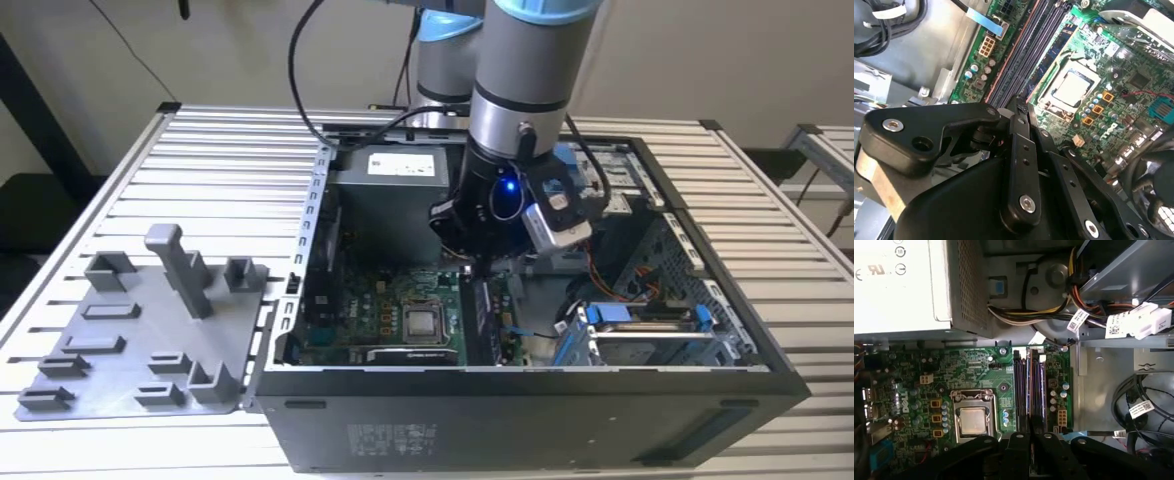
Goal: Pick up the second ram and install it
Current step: 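Insert the second ram into the second slot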
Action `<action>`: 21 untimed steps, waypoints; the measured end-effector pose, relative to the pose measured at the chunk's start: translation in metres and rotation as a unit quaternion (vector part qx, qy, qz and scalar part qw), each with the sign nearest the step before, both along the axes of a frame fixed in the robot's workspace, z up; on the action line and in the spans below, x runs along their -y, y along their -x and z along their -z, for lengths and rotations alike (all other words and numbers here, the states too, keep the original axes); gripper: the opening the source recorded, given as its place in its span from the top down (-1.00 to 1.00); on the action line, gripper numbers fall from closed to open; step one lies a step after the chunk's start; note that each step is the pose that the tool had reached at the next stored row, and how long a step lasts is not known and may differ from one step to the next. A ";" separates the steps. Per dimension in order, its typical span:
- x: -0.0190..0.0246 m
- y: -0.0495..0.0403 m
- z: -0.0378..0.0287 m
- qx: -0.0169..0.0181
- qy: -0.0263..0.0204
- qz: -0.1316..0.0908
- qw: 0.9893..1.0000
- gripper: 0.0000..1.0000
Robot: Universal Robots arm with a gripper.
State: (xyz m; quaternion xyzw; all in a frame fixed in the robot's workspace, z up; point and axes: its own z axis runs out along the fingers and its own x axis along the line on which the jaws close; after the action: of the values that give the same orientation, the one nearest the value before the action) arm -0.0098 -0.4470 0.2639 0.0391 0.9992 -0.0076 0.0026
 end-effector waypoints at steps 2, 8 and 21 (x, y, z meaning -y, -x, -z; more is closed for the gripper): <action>0.0001 0.0017 0.0032 0.000 0.000 -0.001 1.000 0.73; 0.0001 0.0030 0.0112 0.000 0.000 -0.001 1.000 0.73; 0.0001 0.0030 0.0140 0.000 0.000 -0.001 1.000 0.73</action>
State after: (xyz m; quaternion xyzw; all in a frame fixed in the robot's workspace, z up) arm -0.0128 -0.4471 0.2499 0.0384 0.9992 -0.0077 0.0026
